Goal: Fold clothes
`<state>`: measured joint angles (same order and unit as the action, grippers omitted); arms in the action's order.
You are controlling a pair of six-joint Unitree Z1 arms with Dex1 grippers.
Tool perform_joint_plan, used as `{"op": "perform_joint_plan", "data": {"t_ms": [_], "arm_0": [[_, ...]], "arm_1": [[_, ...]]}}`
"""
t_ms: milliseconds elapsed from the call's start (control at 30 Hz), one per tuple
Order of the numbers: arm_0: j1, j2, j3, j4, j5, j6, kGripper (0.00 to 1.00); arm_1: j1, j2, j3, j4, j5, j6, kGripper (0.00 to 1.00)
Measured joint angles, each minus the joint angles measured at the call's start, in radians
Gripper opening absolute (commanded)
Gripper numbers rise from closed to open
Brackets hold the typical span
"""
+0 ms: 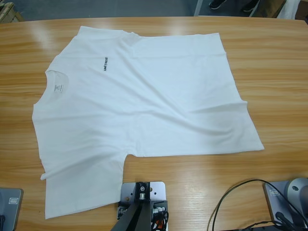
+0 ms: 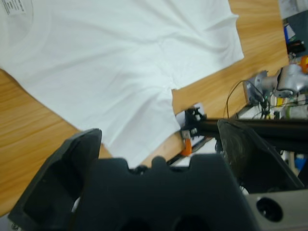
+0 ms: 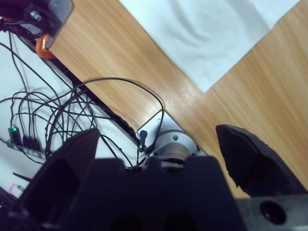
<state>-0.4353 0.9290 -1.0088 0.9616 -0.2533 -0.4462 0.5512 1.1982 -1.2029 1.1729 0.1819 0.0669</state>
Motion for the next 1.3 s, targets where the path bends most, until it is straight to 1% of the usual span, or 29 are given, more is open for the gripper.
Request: {"op": "perform_joint_plan", "data": {"t_ms": [100, 233, 300, 367, 433, 533, 567, 667, 733, 800, 900, 1067, 1100, 1233, 1300], "arm_0": [[0.000, 0.009, 0.056, -0.069, -0.003, -0.060, 0.936], [0.000, -0.017, 0.219, -0.205, -0.004, -0.166, 0.934], [0.000, -0.049, 0.286, -0.248, -0.004, -0.193, 0.931], [0.000, -0.075, 0.319, -0.265, -0.004, -0.202, 0.909], [0.000, -0.085, 0.332, -0.270, -0.004, -0.209, 0.908], [0.000, -0.065, 0.337, -0.271, -0.004, -0.213, 0.906], [0.000, -0.049, 0.337, -0.271, -0.003, -0.213, 0.907], [0.000, 0.020, 0.337, -0.271, 0.018, -0.213, 0.908], [0.000, 0.078, 0.333, -0.271, 0.034, -0.213, 0.908], [-0.001, 0.139, 0.325, -0.271, 0.051, -0.214, 0.908], [-0.033, 0.230, 0.299, -0.271, 0.081, -0.226, 0.908], [-0.158, 0.393, 0.232, -0.277, 0.124, -0.282, 0.903], [-0.173, 0.417, 0.225, -0.285, 0.126, -0.292, 0.894], [-0.229, 0.486, 0.216, -0.308, 0.137, -0.331, 0.789], [-0.253, 0.502, 0.226, -0.312, 0.155, -0.359, 0.780]], "arm_1": [[0.000, 0.009, 0.000, 0.000, 0.000, 0.000, 0.996], [0.000, 0.023, 0.000, 0.000, 0.008, 0.000, 0.993], [0.000, 0.028, 0.000, 0.000, 0.010, 0.000, 0.990], [0.000, 0.038, -0.003, 0.001, 0.014, 0.000, 0.987], [0.000, 0.062, -0.020, 0.007, 0.027, 0.009, 0.977], [-0.001, 0.117, -0.011, -0.016, 0.093, 0.074, 0.965], [-0.002, 0.131, 0.015, -0.059, 0.122, 0.104, 0.964], [-0.014, 0.138, 0.170, -0.270, 0.196, 0.230, 0.964], [-0.030, 0.129, 0.269, -0.390, 0.214, 0.291, 0.964], [-0.037, 0.125, 0.330, -0.458, 0.221, 0.323, 0.964], [-0.040, 0.125, 0.353, -0.495, 0.224, 0.339, 0.964], [-0.044, 0.138, 0.355, -0.517, 0.234, 0.344, 0.964], [-0.045, 0.146, 0.354, -0.520, 0.236, 0.345, 0.964], [-0.065, 0.183, 0.339, -0.523, 0.247, 0.345, 0.964], [-0.075, 0.207, 0.320, -0.523, 0.250, 0.344, 0.964]]}}
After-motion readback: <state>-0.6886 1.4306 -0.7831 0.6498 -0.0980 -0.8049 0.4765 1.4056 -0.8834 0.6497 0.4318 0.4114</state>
